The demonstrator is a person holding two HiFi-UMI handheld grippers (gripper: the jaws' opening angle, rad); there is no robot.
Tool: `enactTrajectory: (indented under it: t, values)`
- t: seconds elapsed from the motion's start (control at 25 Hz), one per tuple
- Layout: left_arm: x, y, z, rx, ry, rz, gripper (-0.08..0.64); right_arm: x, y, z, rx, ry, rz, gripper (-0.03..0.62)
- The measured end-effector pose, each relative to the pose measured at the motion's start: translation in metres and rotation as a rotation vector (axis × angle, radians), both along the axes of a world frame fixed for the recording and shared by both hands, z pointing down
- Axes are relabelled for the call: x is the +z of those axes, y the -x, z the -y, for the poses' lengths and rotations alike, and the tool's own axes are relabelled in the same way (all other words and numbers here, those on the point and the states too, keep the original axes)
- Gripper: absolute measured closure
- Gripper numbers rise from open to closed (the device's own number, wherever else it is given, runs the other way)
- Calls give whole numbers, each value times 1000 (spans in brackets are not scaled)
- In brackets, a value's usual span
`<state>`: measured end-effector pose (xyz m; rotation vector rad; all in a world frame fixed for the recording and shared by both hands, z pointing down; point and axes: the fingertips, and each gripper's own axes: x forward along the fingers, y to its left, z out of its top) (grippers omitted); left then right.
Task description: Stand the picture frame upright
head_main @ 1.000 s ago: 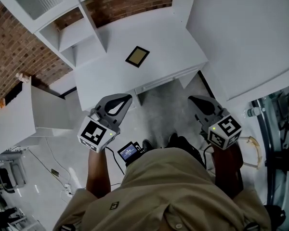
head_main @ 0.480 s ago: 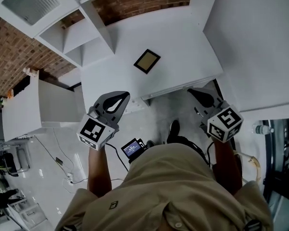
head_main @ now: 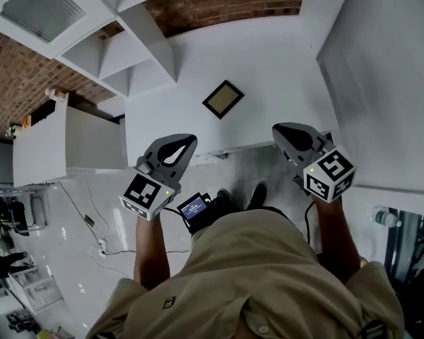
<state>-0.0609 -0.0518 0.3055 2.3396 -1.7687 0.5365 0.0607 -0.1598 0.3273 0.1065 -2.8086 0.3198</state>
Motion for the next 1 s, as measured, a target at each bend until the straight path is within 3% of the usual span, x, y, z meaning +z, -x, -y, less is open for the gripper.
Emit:
enactTrajectory:
  t: [0.24,0.68,1.0]
  values:
    - [13,37,24,13,-6,-18,552,26,28,12,20,19,-64,588]
    - [46,114,75,123,-17,-50,552,40,87,37,161,-17,-144,588]
    - [89,137,124,177,73,-83,552,79,120,66,171,44,-206,588]
